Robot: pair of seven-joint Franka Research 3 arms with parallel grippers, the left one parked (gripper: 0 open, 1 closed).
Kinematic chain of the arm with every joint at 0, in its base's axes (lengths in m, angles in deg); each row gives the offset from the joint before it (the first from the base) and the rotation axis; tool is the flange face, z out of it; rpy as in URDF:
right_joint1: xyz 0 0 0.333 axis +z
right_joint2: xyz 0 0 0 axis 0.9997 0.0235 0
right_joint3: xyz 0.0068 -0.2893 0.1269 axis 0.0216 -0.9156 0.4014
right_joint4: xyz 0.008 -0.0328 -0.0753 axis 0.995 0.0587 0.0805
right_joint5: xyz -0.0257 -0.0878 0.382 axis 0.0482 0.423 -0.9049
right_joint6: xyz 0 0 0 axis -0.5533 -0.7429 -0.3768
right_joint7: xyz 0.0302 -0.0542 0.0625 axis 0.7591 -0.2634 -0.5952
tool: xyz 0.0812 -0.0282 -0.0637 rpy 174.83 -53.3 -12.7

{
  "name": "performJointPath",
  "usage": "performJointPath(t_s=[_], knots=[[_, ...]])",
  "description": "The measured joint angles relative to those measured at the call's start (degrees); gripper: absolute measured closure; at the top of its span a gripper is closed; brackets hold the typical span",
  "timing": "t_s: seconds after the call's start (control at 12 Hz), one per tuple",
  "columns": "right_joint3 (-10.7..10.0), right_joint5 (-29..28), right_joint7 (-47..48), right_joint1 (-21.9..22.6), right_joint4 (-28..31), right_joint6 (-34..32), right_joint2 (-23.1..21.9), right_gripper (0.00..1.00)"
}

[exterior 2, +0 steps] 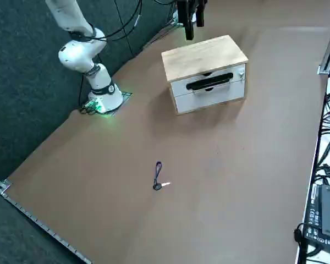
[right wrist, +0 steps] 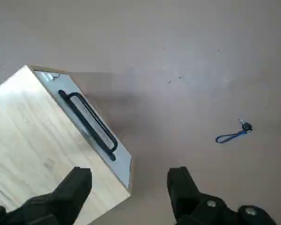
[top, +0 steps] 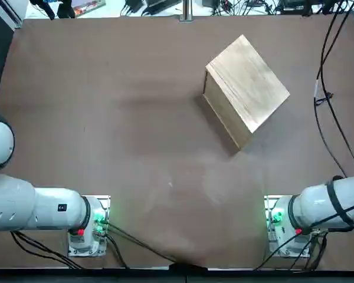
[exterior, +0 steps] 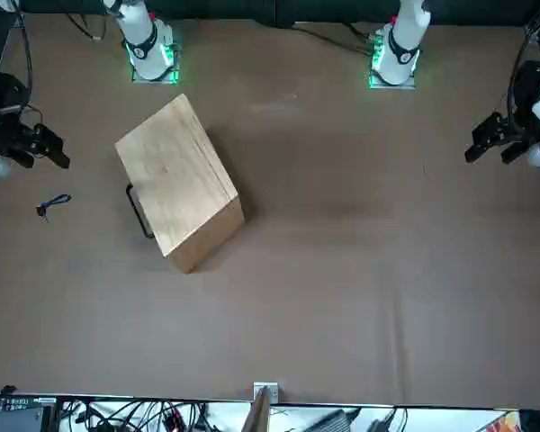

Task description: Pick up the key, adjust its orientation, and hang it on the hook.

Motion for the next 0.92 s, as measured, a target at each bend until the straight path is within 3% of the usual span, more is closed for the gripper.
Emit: performJointPath(t_s=[0.92], knots=[[0.0,0.0,0.1,-0.3,0.2,0.0,0.0,0.00]])
